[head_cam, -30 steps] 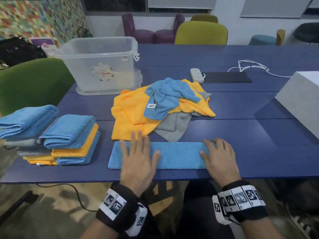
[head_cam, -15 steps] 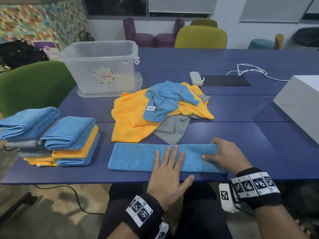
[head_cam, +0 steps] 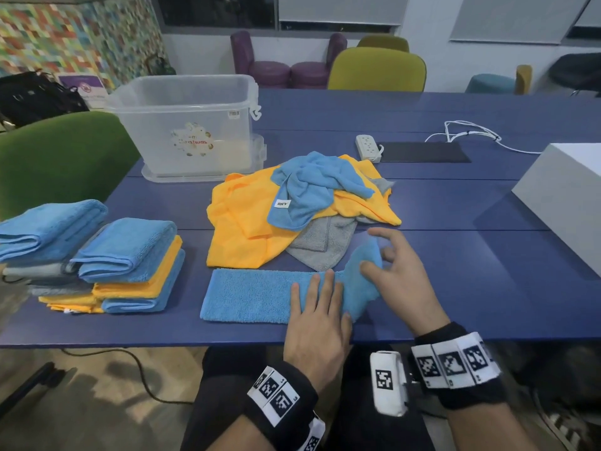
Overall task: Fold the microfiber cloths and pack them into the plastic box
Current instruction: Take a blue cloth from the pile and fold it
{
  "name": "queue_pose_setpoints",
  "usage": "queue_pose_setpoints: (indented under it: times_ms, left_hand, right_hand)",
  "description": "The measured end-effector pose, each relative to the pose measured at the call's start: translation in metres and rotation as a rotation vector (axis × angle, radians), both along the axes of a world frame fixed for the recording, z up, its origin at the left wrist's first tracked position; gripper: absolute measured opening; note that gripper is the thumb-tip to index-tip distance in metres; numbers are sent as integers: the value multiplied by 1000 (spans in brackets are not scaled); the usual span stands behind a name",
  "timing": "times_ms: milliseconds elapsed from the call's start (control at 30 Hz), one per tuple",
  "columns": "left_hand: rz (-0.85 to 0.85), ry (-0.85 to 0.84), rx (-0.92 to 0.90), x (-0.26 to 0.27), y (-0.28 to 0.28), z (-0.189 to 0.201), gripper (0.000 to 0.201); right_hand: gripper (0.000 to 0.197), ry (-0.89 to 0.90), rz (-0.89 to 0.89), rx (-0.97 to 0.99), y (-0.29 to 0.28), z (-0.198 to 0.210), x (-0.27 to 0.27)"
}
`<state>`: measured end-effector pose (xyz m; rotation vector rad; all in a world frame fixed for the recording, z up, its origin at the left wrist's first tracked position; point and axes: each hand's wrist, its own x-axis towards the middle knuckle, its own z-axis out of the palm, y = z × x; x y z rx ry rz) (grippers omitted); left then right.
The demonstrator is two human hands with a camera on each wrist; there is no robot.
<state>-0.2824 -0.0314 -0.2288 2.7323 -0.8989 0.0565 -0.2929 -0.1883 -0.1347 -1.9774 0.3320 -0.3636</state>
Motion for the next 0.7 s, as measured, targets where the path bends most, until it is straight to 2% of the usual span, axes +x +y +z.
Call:
queue_pose_setpoints:
  times_ms: [100,133,167,233,300,367,433,533,567,700]
  left_hand:
    - [-54,19,0,3,5,0,62]
    - [-60,74,-121,5,7,1,60]
    - [-33,186,-338,5,11,7,55]
    - [131,378,-783,5,21,23,46]
    - [310,435,-1042,6,33,33,40]
    - [390,502,-1225,9,44,38,25]
    - [400,540,-1280,14,53,42,24]
    - [388,512,-1207,20,62,43,18]
    - [382,522,-1171,23,65,40,15]
    - [394,500,-985,34,67,31,19]
  right_hand:
    - [54,-10,54,-47,32,0,13]
    - [54,-5,76,-77,41,0,17]
    - [54,-1,100,-111,49,-1,20]
    - [52,25,135,-184,61,-2,26]
    - [50,53,169,-224,70,-5,30]
    - [49,54,224,-233,79,-10,32]
    - [50,55,288,-203,86,-16,34]
    - [50,63,310,-105,86,-25,33]
    - [48,40,296,-143,85,-29,31]
    - [45,-59,316,-576,82,-48,23]
